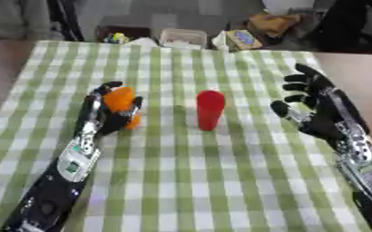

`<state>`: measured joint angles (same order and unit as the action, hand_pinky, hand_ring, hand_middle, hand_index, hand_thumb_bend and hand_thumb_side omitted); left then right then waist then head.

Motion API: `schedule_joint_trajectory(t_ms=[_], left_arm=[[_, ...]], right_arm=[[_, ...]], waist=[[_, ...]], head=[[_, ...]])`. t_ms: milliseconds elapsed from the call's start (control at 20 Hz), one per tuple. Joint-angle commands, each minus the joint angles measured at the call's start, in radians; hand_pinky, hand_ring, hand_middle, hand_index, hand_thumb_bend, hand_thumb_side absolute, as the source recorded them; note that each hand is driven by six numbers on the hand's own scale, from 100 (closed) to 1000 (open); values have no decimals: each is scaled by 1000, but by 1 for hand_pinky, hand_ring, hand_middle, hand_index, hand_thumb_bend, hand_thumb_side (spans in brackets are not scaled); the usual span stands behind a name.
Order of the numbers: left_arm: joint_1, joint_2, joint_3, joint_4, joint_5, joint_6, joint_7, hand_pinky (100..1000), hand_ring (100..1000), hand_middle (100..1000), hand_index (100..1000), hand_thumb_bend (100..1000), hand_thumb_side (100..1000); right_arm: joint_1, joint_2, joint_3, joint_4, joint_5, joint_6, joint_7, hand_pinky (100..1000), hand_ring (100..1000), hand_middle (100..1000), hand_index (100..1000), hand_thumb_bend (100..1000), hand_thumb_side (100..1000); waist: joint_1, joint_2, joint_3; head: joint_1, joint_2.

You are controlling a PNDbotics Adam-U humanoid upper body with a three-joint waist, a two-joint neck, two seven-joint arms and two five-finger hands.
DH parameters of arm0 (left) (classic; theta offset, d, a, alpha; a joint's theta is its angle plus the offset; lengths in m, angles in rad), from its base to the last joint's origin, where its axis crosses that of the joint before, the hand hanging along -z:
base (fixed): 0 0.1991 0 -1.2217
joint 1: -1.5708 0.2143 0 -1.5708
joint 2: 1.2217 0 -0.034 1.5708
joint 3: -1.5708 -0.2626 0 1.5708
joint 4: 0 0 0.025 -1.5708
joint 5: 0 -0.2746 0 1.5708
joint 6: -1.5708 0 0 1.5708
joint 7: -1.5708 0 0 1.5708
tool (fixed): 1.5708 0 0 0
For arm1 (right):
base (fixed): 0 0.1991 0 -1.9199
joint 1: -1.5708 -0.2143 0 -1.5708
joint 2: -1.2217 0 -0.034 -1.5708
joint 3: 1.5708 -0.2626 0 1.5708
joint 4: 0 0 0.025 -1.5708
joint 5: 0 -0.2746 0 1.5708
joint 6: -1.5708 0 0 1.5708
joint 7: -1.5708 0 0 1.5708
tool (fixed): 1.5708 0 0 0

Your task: Pour the contents of one cup into another cup.

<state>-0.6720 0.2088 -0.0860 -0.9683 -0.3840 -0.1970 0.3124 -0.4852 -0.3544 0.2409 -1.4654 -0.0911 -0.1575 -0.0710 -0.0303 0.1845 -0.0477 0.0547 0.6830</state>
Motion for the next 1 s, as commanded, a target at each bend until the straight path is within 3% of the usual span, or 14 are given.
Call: schedule_joint_trajectory(t_ms=[50,250,400,500,1000], left_arm=[[-9,14,7,-62,20,3,38,142,172,148,753,335,414],[7,26,7,-140,31,11,65,115,149,126,725,325,415],[25,42,2,-209,38,33,78,100,118,100,693,415,401],[38,53,-8,-260,39,52,78,100,109,100,682,428,403],[104,102,-49,-485,35,91,12,100,117,100,675,433,420]], right_arm=[[-18,-10,-5,-18,-8,0,0,694,793,763,950,648,364],[-19,-10,-6,-14,-8,1,-1,693,792,761,949,646,358],[-21,-11,-6,-7,-6,1,-3,690,779,753,948,642,351],[-23,-12,-5,-1,-5,0,-4,690,777,750,948,640,346],[-71,-10,17,81,24,-7,-4,684,774,745,950,645,324]], waist=[[0,-16,2],[0,-16,5],[1,-17,11],[2,-17,16],[12,-22,52]], head=[[-2,-11],[-4,-10],[-9,-8],[-13,-7],[-44,0]])
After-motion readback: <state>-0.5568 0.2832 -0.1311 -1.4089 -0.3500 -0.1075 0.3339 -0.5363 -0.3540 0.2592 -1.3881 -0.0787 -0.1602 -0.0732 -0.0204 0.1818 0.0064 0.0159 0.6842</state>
